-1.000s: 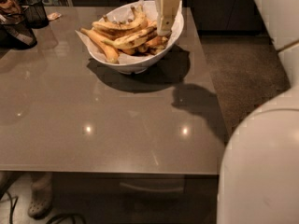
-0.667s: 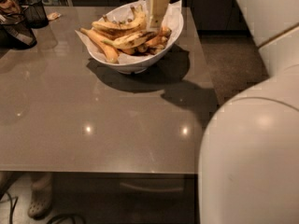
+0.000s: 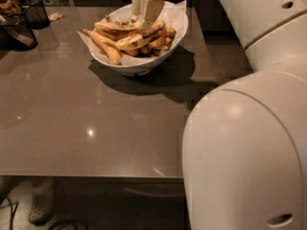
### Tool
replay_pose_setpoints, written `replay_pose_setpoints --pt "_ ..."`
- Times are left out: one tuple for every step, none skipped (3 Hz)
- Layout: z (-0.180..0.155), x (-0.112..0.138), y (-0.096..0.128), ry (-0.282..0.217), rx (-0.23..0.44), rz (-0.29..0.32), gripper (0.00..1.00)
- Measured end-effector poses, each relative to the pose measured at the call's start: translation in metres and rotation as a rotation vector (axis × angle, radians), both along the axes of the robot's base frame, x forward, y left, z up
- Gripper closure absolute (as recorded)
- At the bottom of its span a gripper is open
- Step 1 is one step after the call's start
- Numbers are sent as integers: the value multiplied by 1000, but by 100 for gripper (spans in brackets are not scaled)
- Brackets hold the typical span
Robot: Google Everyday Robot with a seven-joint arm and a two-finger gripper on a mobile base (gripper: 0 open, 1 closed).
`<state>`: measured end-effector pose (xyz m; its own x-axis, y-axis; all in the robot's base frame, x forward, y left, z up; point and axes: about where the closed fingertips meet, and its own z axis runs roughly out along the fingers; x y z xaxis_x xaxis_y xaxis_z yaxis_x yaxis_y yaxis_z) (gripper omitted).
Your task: Pick banana from white bowl
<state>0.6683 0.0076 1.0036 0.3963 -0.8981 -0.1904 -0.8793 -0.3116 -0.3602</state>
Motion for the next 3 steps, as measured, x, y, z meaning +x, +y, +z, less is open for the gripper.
replay_pose_setpoints --pt "-17 5 1 35 -6 -3 48" --pt "-31 8 1 59 -21 -2 45" --pt "-40 10 -1 78 -25 -7 43"
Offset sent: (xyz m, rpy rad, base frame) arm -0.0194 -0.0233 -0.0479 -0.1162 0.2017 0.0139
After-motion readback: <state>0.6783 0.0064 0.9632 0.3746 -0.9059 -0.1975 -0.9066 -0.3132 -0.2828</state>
